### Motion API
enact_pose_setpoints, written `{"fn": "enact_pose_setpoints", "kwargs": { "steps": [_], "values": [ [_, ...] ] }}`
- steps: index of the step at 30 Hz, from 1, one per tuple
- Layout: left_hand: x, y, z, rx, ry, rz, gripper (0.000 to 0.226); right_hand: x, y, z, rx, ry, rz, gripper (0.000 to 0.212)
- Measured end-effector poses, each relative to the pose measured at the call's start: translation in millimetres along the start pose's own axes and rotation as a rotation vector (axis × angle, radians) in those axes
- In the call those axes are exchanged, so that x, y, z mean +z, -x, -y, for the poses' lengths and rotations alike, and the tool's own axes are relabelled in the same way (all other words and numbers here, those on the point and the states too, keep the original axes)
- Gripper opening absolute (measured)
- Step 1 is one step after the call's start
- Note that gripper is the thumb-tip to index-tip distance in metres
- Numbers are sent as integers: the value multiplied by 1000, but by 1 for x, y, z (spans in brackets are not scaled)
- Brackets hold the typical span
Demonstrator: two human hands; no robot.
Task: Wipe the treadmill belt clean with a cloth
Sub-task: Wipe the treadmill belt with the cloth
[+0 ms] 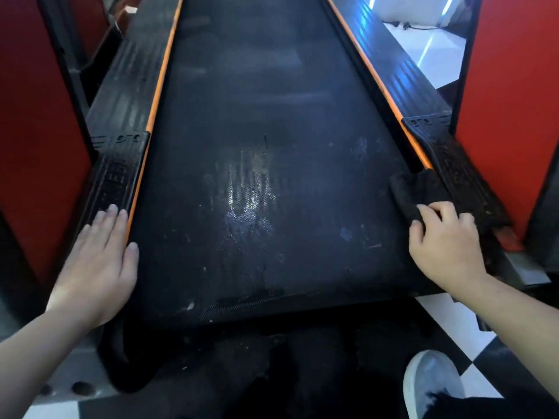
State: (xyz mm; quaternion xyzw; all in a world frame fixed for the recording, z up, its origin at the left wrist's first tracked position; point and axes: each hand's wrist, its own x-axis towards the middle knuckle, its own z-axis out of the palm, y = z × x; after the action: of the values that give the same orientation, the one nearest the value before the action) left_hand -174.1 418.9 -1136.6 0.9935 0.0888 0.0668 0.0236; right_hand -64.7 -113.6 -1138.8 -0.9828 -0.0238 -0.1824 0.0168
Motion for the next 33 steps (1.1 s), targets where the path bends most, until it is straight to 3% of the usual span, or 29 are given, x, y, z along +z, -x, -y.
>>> {"fn": "enact_pose_setpoints", "kwargs": {
  "steps": [6,11,25,33],
  "values": [
    [0,0,0,6,24,-38,68,-7,0,21,139,-145,85,35],
    [0,-1,0,0,57,-27,69,-11,7,59,152,-198,80,38],
    [-3,0,1,-40,101,11,63,-17,51,217,-96,-338,121,43],
    [-3,0,1,-64,166,3,61,-32,69,313,-211,-436,264,45]
  ]
}}
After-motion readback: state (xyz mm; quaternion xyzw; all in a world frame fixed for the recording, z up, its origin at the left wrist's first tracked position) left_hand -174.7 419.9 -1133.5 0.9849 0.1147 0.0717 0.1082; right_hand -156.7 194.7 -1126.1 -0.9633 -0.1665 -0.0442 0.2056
